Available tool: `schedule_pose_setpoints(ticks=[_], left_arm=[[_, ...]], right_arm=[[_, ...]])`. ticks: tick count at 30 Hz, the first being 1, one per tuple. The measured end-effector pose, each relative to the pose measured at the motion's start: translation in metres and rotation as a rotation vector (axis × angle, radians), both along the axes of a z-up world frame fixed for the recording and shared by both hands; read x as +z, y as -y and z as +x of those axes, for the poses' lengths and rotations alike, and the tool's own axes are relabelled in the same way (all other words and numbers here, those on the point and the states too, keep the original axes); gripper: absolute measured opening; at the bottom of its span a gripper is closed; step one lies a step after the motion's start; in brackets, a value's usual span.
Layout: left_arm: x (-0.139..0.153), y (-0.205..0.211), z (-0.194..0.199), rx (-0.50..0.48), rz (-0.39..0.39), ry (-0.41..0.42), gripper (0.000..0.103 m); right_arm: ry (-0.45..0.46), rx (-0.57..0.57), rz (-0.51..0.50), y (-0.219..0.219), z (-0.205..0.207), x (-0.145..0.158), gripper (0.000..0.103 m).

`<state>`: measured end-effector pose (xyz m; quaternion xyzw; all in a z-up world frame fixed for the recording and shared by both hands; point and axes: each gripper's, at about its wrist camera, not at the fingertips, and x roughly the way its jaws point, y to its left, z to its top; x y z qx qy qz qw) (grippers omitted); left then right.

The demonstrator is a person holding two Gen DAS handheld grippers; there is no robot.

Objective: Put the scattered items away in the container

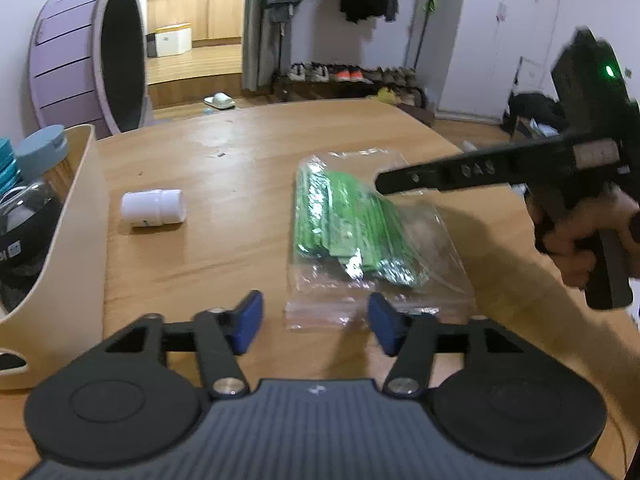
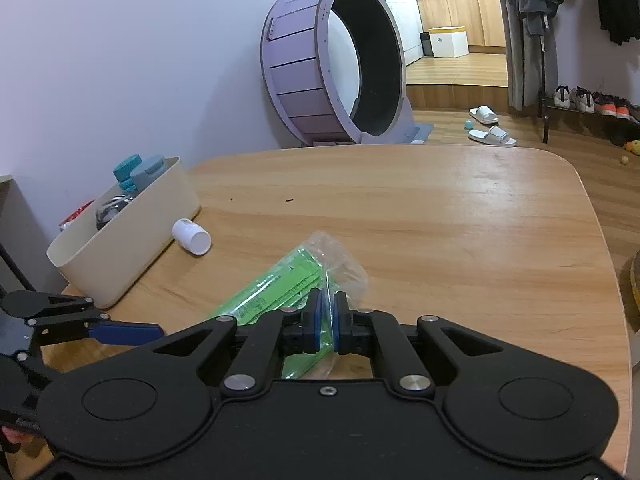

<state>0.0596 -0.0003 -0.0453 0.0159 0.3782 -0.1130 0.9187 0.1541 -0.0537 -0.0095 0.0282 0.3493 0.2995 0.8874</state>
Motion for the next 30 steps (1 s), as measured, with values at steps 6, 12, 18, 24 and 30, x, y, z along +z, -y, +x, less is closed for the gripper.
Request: schedule_pose_setpoints(ticks=[6, 12, 18, 24, 30], left_arm=[[0.001, 0.004, -0.005, 0.03, -0.027, -0.007, 0.069], [-0.001, -0.001, -0.001, 0.065, -0.036, 0.019, 0.033], [-0.004, -0.016, 0.002, 0.103, -0.098, 0.027, 0.0], [0.001, -0.013, -0.003, 0.093, -0.095, 0.066, 0.0], [0.01, -0.018, -0.007, 0.07, -0.129, 0.089, 0.001]], right_arm=[[-0.005, -0.003, 0.012, 0.004, 0.001, 0.0, 0.007], [-0.014, -0.005, 0.022, 0.006, 0.001, -0.002, 0.007], [-0.027, -0.002, 0.025, 0.006, 0.002, -0.007, 0.007], [-0.027, -0.001, 0.054, 0.008, 0.002, -0.006, 0.007], [-0.004, 0.001, 0.108, 0.013, 0.0, 0.004, 0.006]])
